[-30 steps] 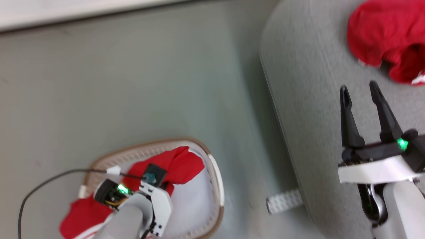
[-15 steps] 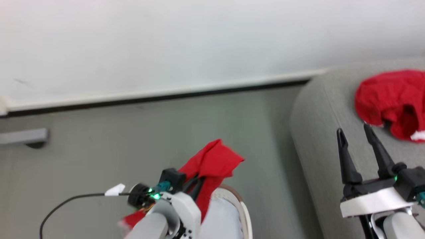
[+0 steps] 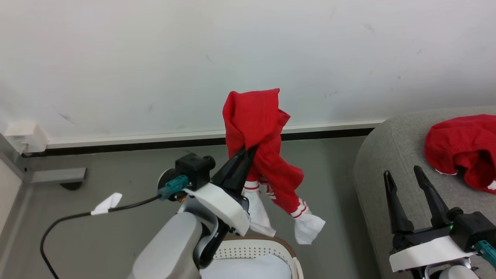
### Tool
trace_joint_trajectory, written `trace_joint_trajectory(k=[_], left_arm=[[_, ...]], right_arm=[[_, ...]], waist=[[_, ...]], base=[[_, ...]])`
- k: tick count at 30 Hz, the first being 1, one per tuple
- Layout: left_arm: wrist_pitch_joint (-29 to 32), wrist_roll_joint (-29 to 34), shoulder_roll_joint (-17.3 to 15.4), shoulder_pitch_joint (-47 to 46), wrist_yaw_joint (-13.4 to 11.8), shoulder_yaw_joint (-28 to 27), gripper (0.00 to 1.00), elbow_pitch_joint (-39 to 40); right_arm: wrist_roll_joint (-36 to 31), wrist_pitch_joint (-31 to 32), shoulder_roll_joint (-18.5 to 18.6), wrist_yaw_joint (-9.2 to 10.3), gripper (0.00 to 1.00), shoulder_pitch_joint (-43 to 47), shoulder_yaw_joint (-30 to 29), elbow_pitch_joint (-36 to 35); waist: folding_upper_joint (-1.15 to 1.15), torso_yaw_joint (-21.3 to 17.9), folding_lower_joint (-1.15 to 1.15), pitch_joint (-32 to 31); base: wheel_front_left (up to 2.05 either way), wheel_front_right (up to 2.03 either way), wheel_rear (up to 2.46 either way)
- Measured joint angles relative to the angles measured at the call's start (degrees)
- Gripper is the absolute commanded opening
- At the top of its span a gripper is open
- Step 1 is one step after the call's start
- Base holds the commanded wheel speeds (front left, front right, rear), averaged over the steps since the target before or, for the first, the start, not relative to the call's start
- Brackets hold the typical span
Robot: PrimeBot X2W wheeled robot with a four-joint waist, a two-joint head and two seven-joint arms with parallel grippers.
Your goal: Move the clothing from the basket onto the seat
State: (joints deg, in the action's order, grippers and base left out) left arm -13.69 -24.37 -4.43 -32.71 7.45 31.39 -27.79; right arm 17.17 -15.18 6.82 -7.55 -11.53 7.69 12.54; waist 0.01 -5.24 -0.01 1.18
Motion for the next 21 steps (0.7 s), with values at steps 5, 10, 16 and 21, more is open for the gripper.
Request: trace_joint_trajectory(k=[5,10,16,21], left_arm=[[2.13,-1.48,0.1,-0.99,-0.98,-0.86,0.0,4.28],[4.13,-1.54,-1.02,-0.96,-2.04,-1.12,0.0,7.75],[5.63,-1.87,-2.23,-0.4,-3.15,-1.41,0.0,10.76],[6.14,-2.08,-2.49,-0.05,-3.74,-1.34,0.0,12.13]], right_arm=[[0.09,0.0,-0.3,0.0,1.0,0.01,0.76,-0.21],[0.08,0.0,-0.41,0.0,1.0,0.85,1.29,-0.97],[0.09,0.0,-0.53,0.0,1.0,1.18,1.72,-1.13],[-0.03,0.0,0.23,0.0,1.0,1.0,3.2,-1.31]], waist=[[0.0,-0.53,0.0,-0.36],[0.0,-0.44,0.01,-0.27],[0.0,-0.17,0.01,0.21],[0.0,-0.21,0.01,0.58]], base=[[0.0,0.0,0.0],[0.0,0.0,0.0],[0.0,0.0,0.0],[0.0,0.0,0.0]])
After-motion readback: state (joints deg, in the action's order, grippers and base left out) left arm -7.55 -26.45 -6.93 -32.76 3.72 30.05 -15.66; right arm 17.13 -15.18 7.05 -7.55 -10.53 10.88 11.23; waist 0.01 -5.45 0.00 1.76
